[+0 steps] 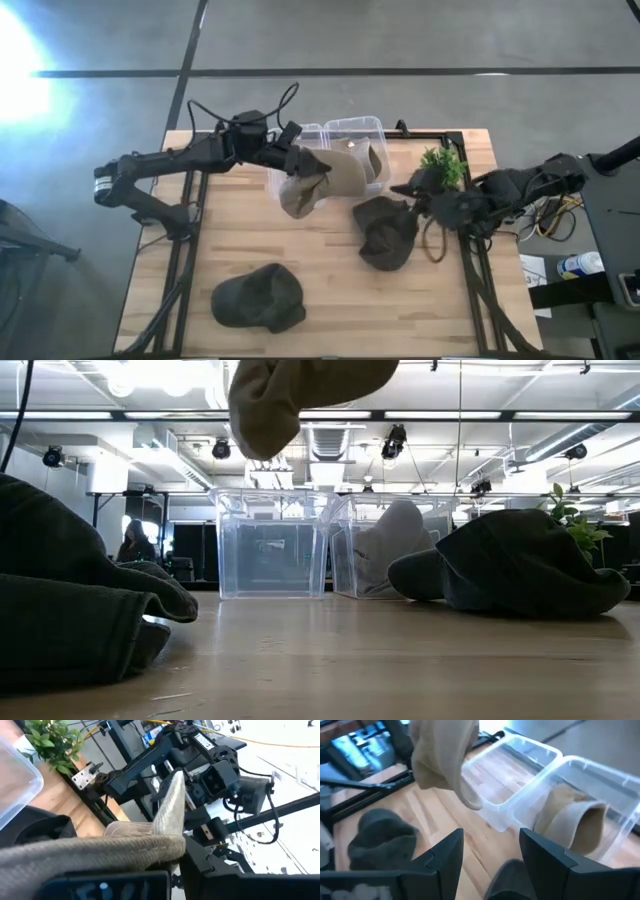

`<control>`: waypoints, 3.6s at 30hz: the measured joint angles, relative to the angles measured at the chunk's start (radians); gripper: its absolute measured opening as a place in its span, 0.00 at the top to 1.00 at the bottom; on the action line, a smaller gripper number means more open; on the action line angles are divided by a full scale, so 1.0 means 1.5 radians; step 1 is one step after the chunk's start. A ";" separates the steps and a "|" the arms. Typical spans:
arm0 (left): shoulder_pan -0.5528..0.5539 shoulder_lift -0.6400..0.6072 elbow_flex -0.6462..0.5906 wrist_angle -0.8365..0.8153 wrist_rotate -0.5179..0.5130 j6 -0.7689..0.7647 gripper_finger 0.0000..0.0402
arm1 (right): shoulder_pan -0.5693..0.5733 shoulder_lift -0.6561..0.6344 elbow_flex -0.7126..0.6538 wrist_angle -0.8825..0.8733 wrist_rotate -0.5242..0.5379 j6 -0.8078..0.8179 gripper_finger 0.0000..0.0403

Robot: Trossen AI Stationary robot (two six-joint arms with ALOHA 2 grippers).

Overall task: Pick & Place hat
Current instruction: Put the brown cap into the right transparent bin

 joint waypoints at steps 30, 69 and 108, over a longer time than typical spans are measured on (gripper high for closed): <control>-0.005 0.019 0.013 0.112 0.004 -0.071 0.97 | -0.236 0.052 0.001 0.315 -0.376 -0.296 0.57; -0.065 -0.107 0.006 -0.321 -0.322 0.253 0.45 | -0.600 0.262 0.132 -0.085 -0.528 -0.116 0.97; -0.064 -0.118 -0.044 -0.357 -0.326 0.260 0.45 | -0.519 0.620 0.392 -0.273 -0.537 -0.147 0.97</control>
